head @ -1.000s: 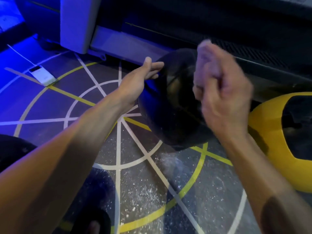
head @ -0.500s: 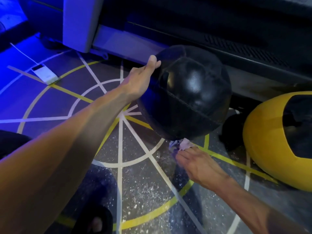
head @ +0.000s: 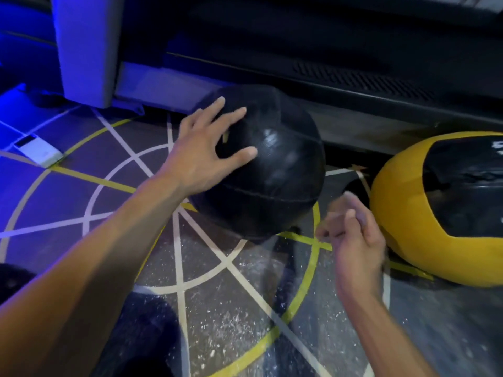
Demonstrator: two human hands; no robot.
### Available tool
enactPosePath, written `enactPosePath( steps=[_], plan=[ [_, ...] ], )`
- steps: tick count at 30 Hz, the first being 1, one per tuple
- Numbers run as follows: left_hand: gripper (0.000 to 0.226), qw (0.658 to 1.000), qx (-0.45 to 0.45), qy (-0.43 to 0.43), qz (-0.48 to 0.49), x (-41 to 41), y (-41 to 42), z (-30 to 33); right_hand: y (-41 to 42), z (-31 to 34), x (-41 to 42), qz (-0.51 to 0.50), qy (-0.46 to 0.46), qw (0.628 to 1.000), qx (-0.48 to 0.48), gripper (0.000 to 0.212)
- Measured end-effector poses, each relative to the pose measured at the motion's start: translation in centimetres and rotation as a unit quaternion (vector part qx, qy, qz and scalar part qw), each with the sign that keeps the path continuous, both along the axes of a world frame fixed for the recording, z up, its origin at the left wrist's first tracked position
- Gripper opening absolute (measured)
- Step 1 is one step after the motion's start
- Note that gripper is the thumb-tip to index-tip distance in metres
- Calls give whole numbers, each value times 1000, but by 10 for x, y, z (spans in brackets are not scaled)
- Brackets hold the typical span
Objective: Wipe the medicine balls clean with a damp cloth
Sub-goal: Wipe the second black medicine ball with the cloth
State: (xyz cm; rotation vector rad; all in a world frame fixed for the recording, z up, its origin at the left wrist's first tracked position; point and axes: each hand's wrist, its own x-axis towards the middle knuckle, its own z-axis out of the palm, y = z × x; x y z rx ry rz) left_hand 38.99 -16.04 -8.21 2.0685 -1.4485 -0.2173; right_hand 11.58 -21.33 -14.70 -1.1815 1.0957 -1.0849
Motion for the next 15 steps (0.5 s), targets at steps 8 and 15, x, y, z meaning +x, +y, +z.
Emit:
enactPosePath(
  steps=[8,15],
  plan=[
    [78,998,-13,-9,54,5,3,-8,22,-39,68,191,320,804,-464,65],
    [80,990,-56,71,107,16,57,-24,57,-66,60,66,86,994,12,52]
  ],
)
